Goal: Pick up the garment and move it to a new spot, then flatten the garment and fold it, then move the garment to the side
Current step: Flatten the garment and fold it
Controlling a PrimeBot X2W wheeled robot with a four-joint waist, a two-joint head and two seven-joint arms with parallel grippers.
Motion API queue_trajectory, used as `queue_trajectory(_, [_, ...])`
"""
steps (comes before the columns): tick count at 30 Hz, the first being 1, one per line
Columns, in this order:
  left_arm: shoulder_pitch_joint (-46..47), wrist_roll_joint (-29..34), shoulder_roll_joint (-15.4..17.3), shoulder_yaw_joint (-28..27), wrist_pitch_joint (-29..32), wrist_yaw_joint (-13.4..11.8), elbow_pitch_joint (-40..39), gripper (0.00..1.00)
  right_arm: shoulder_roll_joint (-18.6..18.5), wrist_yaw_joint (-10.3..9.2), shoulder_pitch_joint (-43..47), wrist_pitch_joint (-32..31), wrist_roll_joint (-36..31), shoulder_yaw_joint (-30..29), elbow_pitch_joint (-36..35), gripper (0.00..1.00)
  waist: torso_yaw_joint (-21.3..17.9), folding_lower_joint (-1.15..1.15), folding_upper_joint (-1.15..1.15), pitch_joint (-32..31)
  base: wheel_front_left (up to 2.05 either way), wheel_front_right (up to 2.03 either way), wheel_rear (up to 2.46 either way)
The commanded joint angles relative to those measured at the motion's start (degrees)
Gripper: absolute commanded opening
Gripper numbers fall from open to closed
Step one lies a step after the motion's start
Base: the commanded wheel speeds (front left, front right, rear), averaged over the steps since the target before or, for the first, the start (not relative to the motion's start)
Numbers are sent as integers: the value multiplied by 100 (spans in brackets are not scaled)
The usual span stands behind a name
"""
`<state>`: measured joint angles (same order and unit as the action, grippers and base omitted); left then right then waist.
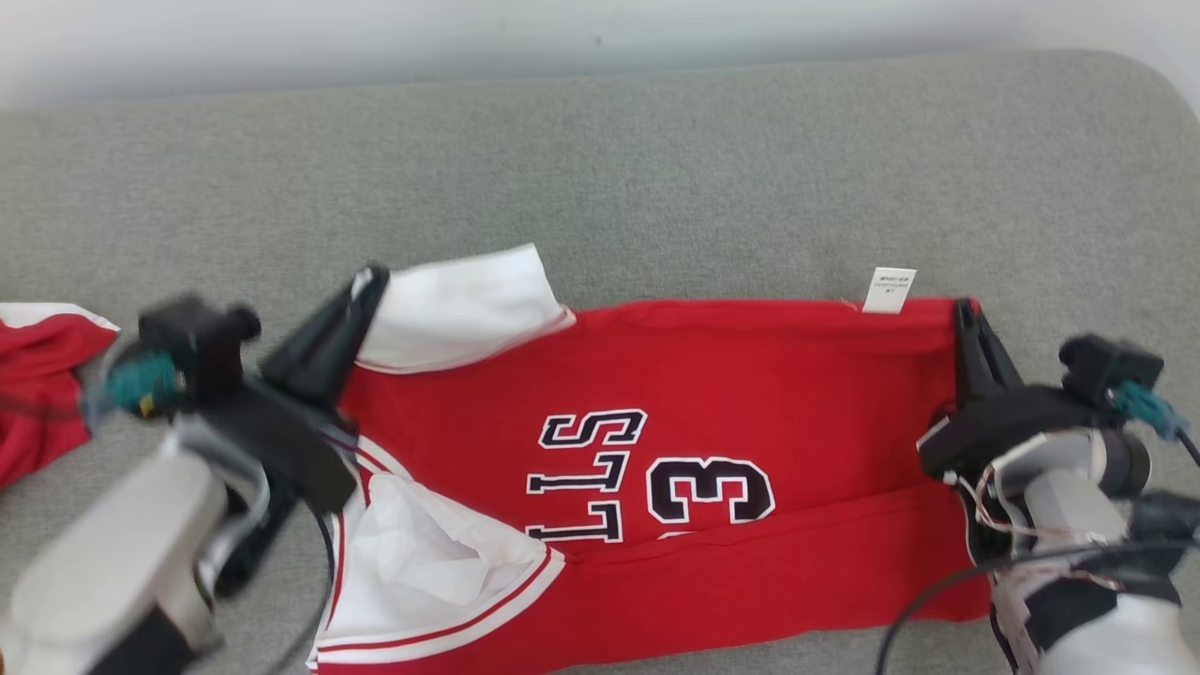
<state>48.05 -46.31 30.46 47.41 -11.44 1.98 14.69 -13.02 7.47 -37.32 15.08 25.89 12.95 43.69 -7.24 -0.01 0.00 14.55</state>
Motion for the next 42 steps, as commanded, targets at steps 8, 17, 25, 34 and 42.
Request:
queue_trajectory(8, [-1323, 139, 301, -34, -289, -693, -1190, 0, -290, 5, 928, 10, 668, 107, -722, 0, 168, 1, 0, -239, 0, 0, 0])
queue_trajectory(17, [-2373, 213, 190, 30, -368, -1057, -1537, 0, -432, 5, 1713, 5, 1027, 152, -1184, 0, 391, 1, 0, -395, 0, 0, 0])
queue_trajectory(25, [-2800, 270, -148, -172, -377, -908, -1011, 0, -415, 5, 2157, -47, 1038, 13, -1300, 0, 452, 1, 0, -509, 0, 0, 0])
queue_trajectory(34, [-3274, 820, -663, -1069, -379, -937, -730, 100, -321, 5, 2491, -36, 810, -372, -1467, 100, 519, 1, 0, -712, 0, 0, 0])
queue_trajectory(42, [-3879, 1455, -1108, -2089, -380, -1031, -1024, 100, -235, 5, 2693, -75, 508, -700, -1689, 100, 617, 1, 0, -930, 0, 0, 0])
